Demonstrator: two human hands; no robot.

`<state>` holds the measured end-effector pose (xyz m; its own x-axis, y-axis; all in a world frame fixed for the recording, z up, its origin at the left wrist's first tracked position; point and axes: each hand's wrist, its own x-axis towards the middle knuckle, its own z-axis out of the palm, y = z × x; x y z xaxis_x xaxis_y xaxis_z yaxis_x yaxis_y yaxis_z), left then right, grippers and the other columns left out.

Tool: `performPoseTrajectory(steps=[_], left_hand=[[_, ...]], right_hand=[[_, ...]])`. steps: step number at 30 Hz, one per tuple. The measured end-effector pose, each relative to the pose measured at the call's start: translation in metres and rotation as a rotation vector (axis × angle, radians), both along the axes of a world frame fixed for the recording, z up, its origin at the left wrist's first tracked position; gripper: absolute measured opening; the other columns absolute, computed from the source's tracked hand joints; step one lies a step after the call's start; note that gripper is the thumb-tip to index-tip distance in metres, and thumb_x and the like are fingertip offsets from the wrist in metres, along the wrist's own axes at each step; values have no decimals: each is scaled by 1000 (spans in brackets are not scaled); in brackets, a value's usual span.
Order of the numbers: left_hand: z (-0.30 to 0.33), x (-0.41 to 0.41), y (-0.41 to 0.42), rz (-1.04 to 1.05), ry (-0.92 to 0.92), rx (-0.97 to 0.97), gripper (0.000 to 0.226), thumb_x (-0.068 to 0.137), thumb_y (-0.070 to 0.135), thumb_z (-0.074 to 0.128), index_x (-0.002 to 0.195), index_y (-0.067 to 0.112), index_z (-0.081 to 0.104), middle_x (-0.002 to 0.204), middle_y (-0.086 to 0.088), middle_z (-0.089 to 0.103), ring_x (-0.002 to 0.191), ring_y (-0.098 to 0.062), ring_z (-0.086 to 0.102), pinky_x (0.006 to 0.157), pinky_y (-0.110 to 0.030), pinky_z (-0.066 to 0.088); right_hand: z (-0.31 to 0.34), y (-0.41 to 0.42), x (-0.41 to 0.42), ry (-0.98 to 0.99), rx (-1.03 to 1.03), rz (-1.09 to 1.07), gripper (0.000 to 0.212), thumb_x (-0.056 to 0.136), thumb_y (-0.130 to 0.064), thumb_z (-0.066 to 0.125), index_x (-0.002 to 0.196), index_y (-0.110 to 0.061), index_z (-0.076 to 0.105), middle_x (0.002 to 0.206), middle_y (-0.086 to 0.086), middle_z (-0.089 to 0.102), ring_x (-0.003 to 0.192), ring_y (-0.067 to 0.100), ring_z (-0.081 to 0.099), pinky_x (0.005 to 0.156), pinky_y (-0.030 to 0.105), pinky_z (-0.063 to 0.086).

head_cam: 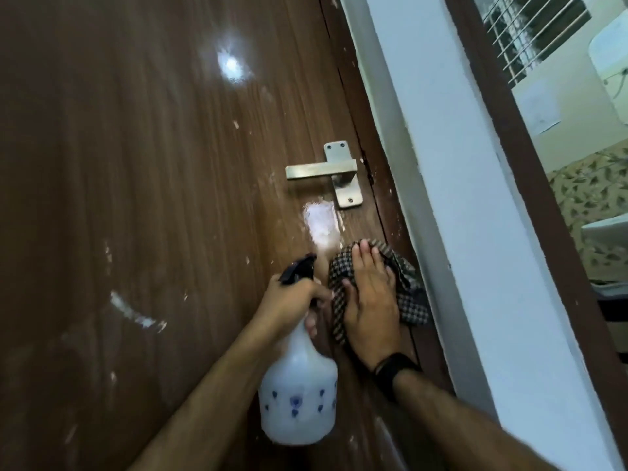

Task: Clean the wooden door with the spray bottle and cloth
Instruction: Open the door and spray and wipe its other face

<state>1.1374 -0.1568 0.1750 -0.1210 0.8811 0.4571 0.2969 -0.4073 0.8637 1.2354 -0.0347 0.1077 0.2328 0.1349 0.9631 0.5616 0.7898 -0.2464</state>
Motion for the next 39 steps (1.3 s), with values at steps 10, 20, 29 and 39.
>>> performPoseTrajectory(steps=[10, 20, 29, 39], left_hand=[[-30, -31, -35, 120, -74, 44, 12, 81, -5, 58, 72, 3, 57, 58, -10, 48, 35, -16, 33, 40, -22, 32], [-52, -64, -71, 42, -49, -40, 5, 78, -4, 66, 75, 0, 64, 70, -15, 60, 35, -13, 40, 43, -23, 37], [-47, -79, -100, 50, -175, -30, 5, 80, 2, 66, 75, 2, 67, 65, -13, 61, 38, -14, 43, 41, -24, 39], [-51, -102, -73, 247, -114, 10, 6, 81, 6, 71, 85, 1, 71, 60, -5, 62, 40, -10, 48, 41, -22, 41]], right_hand=[[0, -44, -15, 78, -183, 283, 45, 107, -14, 45, 152, -13, 42, 161, 5, 32, 152, 19, 20, 118, 18, 10], [13, -83, -46, 234, -384, 326, 42, 107, -22, 44, 148, -14, 48, 155, 10, 44, 143, 26, 40, 115, 29, 27], [3, -89, -82, -67, -456, 154, 56, 110, -30, 32, 160, -17, 11, 168, 6, -2, 155, 22, -4, 124, 48, 9], [26, -66, -88, -234, -356, -164, 79, 103, -57, 32, 160, -18, -6, 167, 2, -15, 154, 20, -13, 120, 44, -8]])
